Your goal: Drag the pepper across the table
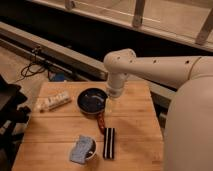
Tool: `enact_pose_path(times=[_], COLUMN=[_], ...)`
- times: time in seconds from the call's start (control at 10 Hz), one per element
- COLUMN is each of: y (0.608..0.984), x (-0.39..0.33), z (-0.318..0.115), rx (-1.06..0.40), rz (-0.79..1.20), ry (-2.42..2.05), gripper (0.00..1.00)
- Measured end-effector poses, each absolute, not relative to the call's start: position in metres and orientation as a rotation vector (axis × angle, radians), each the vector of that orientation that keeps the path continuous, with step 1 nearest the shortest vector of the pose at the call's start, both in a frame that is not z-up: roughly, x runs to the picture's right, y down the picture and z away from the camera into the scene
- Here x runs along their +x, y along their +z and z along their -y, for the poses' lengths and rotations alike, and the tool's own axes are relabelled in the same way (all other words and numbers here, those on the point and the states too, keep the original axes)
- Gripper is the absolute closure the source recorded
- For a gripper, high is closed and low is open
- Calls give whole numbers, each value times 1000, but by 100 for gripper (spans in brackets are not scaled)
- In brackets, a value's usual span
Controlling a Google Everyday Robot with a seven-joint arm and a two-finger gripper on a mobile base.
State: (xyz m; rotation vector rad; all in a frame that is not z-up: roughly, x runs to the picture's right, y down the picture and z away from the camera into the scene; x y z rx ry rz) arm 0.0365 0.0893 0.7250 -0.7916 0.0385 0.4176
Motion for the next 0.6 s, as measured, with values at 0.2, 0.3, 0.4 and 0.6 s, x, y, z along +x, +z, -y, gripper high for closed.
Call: enact_pose_path(times=[0.2, 0.3, 0.4, 0.6], y=[723, 725, 726, 737], x=[32, 27, 22, 14], z=[-108, -116, -122, -140], rx=[-755, -744, -744, -766], rz=[-50, -48, -47, -43], ry=[493, 502, 506, 543], gripper=[20, 20, 20, 20])
